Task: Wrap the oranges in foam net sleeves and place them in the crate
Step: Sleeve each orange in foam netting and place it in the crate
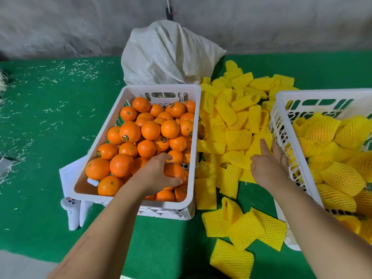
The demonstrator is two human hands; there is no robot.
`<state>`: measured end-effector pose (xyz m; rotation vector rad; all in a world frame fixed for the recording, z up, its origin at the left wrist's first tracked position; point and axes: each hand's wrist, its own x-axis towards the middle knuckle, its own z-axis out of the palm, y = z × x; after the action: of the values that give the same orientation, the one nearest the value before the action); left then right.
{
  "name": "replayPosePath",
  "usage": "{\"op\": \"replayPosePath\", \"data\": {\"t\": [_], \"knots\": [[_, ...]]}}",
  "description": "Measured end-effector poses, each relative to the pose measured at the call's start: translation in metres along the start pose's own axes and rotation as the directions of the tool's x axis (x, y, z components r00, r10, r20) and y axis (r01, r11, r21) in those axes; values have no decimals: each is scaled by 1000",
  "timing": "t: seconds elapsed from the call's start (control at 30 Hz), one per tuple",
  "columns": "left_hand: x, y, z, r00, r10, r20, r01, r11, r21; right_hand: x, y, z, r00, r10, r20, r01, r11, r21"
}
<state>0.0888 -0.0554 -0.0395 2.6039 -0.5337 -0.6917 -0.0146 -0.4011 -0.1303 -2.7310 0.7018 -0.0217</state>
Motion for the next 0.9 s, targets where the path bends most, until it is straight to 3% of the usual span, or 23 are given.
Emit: {"op": "replayPosePath", "data": {"t": [0.07, 0.13, 0.2, 0.27, 0.37, 0.43, 0.5, 0.6, 0.7, 0.73, 0.83, 0.9], "knots": [[-5, -3, 5, 996, -13, -84, 3, 993, -115, 6, 8, 1, 973, 100, 208, -76, 990, -121], [-10, -6, 12, 991, -17, -135, -11, 978, -208, 7, 12, 1, 934, 117, 336, -17, 958, -286], [-15, -6, 17, 980, -40, -193, -23, 949, -314, 5, 13, 2, 936, 61, 346, 76, 926, -369], [-21, -3, 20, 961, -71, -267, -45, 913, -405, 1, 8, 1, 949, 69, 309, 42, 940, -339], [-29, 4, 22, 924, -77, -376, -156, 818, -553, -8, -7, -11, 997, 28, 77, -16, 988, -154], [-34, 14, 24, 899, -97, -427, -237, 711, -662, -18, -22, -21, 975, -81, -205, 93, 995, 47], [-38, 27, 30, 879, -116, -463, -304, 610, -732, -30, -45, -36, 925, -77, -372, 205, 926, 318], [-40, 47, 41, 905, -96, -414, -332, 448, -830, -52, -95, -52, 961, 66, -267, 162, 649, 743], [-40, 57, 48, 949, -3, -315, -294, 355, -888, -67, -130, -53, 973, 112, -199, 132, 437, 890], [-40, 57, 48, 961, 49, -273, -274, 329, -904, -69, -137, -54, 970, 129, -205, 133, 426, 895], [-39, 53, 43, 962, 255, -98, -153, 210, -966, -69, -145, -57, 949, 152, -277, 154, 543, 825], [-40, 53, 38, 942, 335, -15, -83, 192, -978, -69, -151, -55, 967, 109, -230, 128, 571, 811]]}}
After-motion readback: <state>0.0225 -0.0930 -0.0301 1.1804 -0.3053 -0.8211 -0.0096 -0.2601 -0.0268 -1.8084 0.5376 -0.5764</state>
